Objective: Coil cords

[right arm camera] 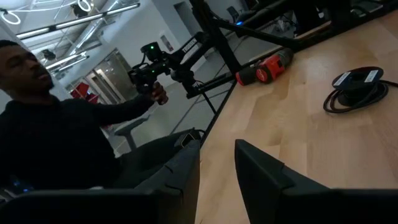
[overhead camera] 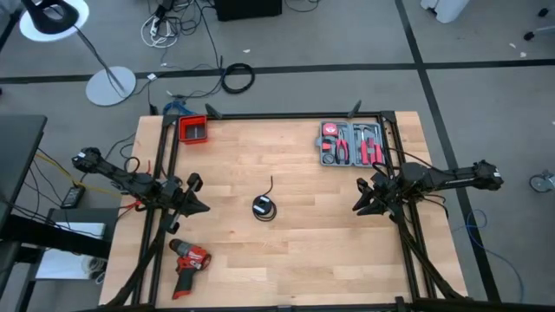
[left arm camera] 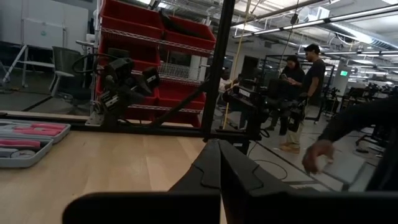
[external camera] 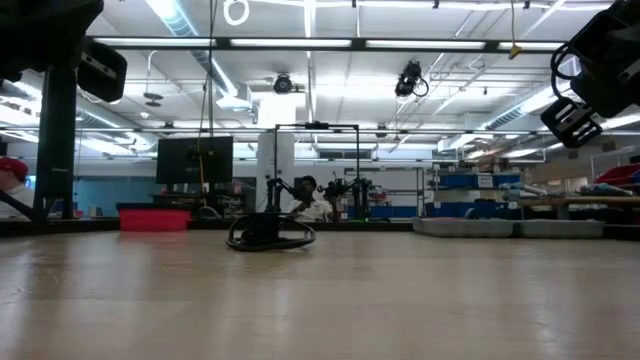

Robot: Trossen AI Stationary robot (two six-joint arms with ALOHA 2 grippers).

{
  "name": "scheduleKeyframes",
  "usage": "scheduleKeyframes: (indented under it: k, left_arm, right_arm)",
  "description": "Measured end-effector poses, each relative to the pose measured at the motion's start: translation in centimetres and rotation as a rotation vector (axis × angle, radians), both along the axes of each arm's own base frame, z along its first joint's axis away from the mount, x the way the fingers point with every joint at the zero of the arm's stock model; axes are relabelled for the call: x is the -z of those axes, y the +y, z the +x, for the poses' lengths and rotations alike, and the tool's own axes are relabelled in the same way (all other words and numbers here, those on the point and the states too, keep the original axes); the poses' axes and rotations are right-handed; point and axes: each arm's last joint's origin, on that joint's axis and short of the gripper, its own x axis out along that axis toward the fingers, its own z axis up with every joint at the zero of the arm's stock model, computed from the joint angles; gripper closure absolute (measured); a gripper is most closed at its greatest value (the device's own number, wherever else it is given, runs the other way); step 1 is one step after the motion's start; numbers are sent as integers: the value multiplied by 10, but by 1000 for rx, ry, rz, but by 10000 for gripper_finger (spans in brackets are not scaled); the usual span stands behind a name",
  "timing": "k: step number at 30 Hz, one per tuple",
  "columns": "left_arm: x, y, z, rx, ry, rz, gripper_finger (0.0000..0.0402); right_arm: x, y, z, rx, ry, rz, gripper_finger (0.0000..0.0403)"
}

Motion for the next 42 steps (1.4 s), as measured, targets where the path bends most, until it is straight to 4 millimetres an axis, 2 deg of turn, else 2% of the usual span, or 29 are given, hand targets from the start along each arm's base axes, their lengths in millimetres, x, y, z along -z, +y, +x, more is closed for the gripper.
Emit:
scheduleKeyframes:
  k: [42]
  left_arm:
    - [0, 0, 0, -6, 9, -25, 400]
  right_arm:
    - [0, 0, 0, 0, 0, 0, 298]
